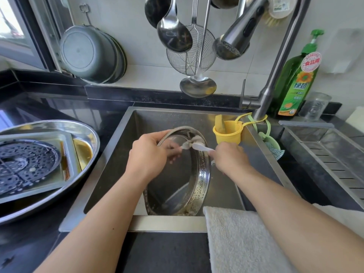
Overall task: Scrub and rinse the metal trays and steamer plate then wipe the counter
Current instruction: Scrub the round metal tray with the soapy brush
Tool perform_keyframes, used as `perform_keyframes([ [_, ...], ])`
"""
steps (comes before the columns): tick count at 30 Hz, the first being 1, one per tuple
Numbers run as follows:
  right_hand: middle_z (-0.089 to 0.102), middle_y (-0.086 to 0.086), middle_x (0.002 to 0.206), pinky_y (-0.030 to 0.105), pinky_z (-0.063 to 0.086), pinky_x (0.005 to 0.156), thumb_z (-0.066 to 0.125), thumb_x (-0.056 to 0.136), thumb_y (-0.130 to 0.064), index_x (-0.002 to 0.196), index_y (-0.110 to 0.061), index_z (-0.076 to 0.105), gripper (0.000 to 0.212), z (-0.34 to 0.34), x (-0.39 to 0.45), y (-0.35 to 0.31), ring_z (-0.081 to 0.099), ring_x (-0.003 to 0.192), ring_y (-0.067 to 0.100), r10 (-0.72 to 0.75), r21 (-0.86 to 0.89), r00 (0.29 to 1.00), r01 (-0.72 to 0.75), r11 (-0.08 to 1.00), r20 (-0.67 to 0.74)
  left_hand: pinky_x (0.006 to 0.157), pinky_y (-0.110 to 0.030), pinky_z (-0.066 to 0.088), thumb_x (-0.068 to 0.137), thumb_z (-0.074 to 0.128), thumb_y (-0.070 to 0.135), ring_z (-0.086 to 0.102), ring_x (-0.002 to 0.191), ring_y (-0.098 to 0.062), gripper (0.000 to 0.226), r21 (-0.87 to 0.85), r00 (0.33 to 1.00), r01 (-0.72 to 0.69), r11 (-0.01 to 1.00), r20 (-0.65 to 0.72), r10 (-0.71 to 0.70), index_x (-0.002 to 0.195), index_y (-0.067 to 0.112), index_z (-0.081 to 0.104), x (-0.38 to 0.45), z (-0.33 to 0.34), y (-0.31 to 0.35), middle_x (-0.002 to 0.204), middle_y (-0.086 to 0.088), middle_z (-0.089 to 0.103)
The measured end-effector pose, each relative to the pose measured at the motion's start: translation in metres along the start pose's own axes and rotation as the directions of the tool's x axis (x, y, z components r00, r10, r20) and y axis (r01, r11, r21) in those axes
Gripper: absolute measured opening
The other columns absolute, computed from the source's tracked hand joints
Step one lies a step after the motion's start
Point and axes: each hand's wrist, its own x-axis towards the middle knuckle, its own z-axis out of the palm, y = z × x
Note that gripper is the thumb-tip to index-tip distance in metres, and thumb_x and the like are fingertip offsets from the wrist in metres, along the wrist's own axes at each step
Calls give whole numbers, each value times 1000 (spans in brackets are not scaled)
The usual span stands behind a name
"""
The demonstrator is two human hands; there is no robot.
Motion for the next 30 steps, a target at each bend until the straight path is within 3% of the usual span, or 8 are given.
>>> perform_keyframes([
  [3,57,7,84,36,38,64,41,104,-51,94,-15,65,45,-7,-6,-12,51,80,33,-129,-76,989,124,989,-68,95,-43,59,96,64,9,67,88,1,37,-15,999,32,999,-3,-32,108,41,77,6,2,-10,81,22,75],
  [7,50,4,82,39,42,62,40,106,-24,112,-16,63,26,-3,-11,-22,53,77,33,-244,-105,970,244,964,8,90,-41,62,94,78,31,74,91,-4,22,-29,998,61,998,6,-61,114,41,77,9,5,-14,89,20,78],
  [12,67,17,109,39,50,73,49,98,-3,130,0,59,33,-9,-19,-14,64,94,32,54,-113,940,-16,993,337,78,-35,62,82,62,7,70,89,-9,51,-14,997,74,997,-25,-75,119,38,76,6,-2,-8,99,11,77],
  [14,68,19,98,36,51,65,52,97,4,139,8,50,42,-6,-25,-10,64,76,28,143,-172,868,-68,983,476,63,-29,59,86,54,-5,72,83,-12,59,-1,998,54,999,-36,-54,123,36,75,5,-4,-6,104,7,77],
  [20,56,11,93,40,41,67,41,105,-20,116,-12,64,27,-9,-17,-19,46,86,33,-85,-34,991,82,996,-101,60,-17,50,94,58,1,69,76,-6,47,-2,998,59,998,-19,-59,120,36,75,8,-1,-6,90,16,73],
  [23,64,14,105,40,43,70,42,103,-18,118,-10,64,27,-11,-21,-19,57,96,36,-48,-92,998,43,995,-47,48,-19,44,88,48,-3,65,67,-12,60,38,996,85,996,-27,-84,126,36,73,10,-2,-5,97,9,77],
  [27,64,14,90,38,55,75,52,95,-6,123,-3,64,31,-8,-25,-17,67,94,32,235,-242,897,-150,958,375,42,-13,45,88,53,-4,69,57,0,58,66,997,75,995,-2,-75,124,38,71,8,-2,-4,85,9,72],
  [30,66,8,98,37,47,69,48,100,-17,114,-13,66,23,-9,-24,-20,62,91,33,-14,-185,999,21,982,36,43,-10,42,97,69,16,69,61,2,34,87,998,67,994,-23,-65,123,38,73,13,5,-12,87,12,75],
])
